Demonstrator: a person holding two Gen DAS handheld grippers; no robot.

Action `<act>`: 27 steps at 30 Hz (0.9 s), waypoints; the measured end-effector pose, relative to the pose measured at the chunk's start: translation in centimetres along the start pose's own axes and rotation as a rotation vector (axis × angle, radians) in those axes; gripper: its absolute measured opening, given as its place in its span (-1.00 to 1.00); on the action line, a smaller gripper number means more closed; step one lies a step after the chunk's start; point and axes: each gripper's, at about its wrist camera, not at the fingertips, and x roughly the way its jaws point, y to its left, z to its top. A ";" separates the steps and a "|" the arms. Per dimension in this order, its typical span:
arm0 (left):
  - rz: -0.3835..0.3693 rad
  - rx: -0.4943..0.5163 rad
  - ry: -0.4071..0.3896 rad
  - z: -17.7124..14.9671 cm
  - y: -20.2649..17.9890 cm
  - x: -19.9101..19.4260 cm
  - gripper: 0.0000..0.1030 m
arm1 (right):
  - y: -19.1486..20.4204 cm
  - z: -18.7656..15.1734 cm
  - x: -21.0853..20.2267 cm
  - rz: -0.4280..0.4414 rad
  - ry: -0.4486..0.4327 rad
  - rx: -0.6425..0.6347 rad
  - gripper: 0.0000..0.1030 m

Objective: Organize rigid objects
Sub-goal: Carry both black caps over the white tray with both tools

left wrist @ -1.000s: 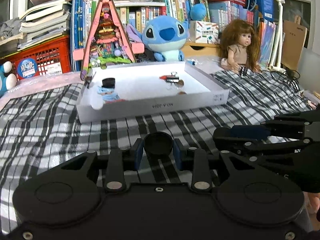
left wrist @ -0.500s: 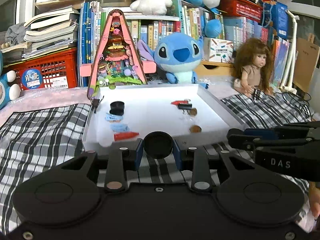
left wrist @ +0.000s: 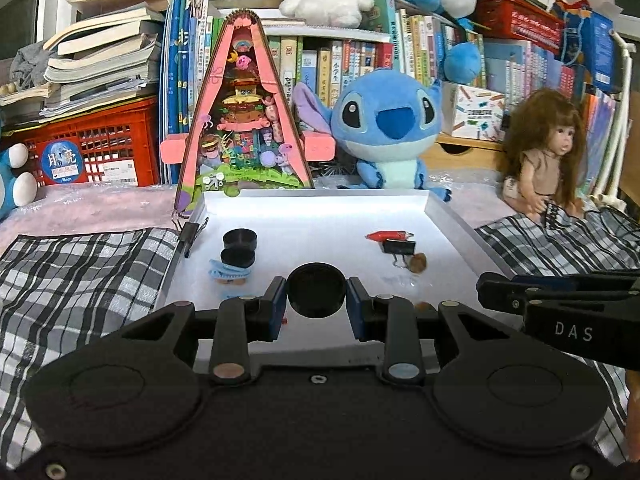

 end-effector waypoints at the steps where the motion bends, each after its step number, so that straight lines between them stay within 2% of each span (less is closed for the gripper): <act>1: 0.005 -0.003 0.003 0.1 -0.1 0.5 -0.41 | -0.2 0.2 0.4 -0.001 0.004 0.010 -0.30; 12: 0.065 -0.057 0.050 0.1 0.0 5.5 -0.41 | -1.0 1.2 4.5 -0.028 0.035 0.067 -0.30; 27: 0.121 -0.065 0.072 0.3 0.4 8.6 -0.41 | -0.4 1.2 7.2 -0.033 0.057 0.059 -0.30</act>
